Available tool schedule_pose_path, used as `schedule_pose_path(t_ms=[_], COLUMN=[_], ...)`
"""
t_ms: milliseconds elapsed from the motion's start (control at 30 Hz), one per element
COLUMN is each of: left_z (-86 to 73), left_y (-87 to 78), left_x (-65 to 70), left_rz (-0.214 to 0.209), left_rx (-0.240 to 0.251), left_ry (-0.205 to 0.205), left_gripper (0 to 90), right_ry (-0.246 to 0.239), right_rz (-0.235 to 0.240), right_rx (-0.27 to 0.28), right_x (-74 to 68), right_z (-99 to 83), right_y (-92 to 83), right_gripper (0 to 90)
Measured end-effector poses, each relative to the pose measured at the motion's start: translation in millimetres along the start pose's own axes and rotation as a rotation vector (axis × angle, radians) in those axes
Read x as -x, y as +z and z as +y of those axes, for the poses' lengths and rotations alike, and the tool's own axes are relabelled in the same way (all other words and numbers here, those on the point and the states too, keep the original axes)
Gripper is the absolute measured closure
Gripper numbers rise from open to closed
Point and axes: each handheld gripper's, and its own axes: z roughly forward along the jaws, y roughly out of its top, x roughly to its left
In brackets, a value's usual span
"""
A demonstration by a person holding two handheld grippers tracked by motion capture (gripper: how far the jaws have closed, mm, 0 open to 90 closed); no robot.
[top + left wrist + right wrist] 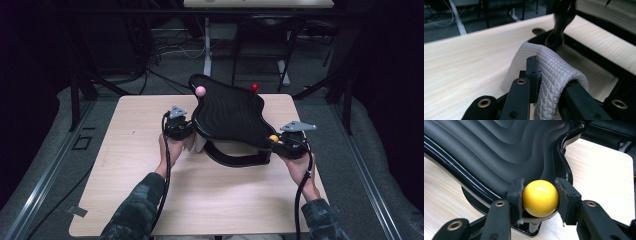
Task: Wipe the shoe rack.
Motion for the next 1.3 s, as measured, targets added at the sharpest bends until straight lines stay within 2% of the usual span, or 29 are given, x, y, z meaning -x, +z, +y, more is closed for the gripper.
schedule_pose_path(t_ms=[167,233,300,467,533,633,700,767,800,867,1000,1067,1100,1167,1300], left_z=[-18.7,-25.3,-29.8,-35.6,-38.8,-47.9,-52.3,-53.4,-52.4,-52.5,-48.4,-44.2,-39.6,-33.2,-16.5], left_y=[13.4,17.8,21.7,29.6,31.2,36.8,39.8,40.1,39.1,38.9,35.4,33.4,31.2,26.5,16.0], left_x=[-3.0,-3.5,-4.1,-1.1,-1.6,-1.9,-1.3,-1.9,-3.0,-2.4,-2.2,-0.8,-0.5,0.5,0.3], left_rz=[-0.012,-0.012,-0.03,-0.027,-0.025,-0.019,-0.012,-0.015,-0.009,-0.012,-0.018,-0.024,-0.02,-0.029,-0.031], left_rx=[-0.072,-0.079,-0.102,-0.141,-0.144,-0.186,-0.201,-0.194,-0.206,-0.196,-0.172,-0.154,-0.146,-0.121,-0.094], left_ry=[-0.024,-0.042,-0.063,-0.046,-0.059,-0.054,-0.066,-0.076,-0.052,-0.068,-0.063,-0.078,-0.057,-0.06,-0.038], left_gripper=[83.4,83.4,83.4,83.4,83.4,83.3,83.3,83.4,83.3,83.3,83.4,83.3,83.3,83.3,83.4], right_ry=[-0.001,0.0,0.001,-0.001,-0.002,-0.003,-0.003,-0.003,-0.003,-0.004,-0.003,-0.003,-0.003,-0.001,-0.003], right_rz=[-0.001,-0.001,-0.001,-0.002,-0.002,-0.004,-0.005,-0.005,-0.005,-0.005,-0.005,-0.004,-0.004,-0.004,-0.003], right_rx=[-0.001,-0.001,-0.001,-0.001,-0.001,-0.002,-0.001,-0.002,-0.001,-0.001,-0.001,0.0,0.0,0.0,-0.002], right_x=[-0.1,-0.3,-0.3,-0.1,-0.2,-0.6,-0.5,-0.6,-0.5,-0.5,-0.7,-0.5,-0.4,-0.6,-0.4], right_z=[0.1,0.1,0.1,0.2,0.1,0.2,0.3,0.2,0.2,0.3,0.2,0.2,0.2,0.1,0.4], right_y=[0.0,0.0,0.0,0.0,0.0,0.1,0.1,0.1,0.1,0.1,0.2,0.1,0.2,0.1,0.3], right_gripper=[59.5,59.5,59.5,59.5,59.5,59.5,59.5,59.5,59.5,59.5,59.5,59.5,59.5,59.5,59.5])
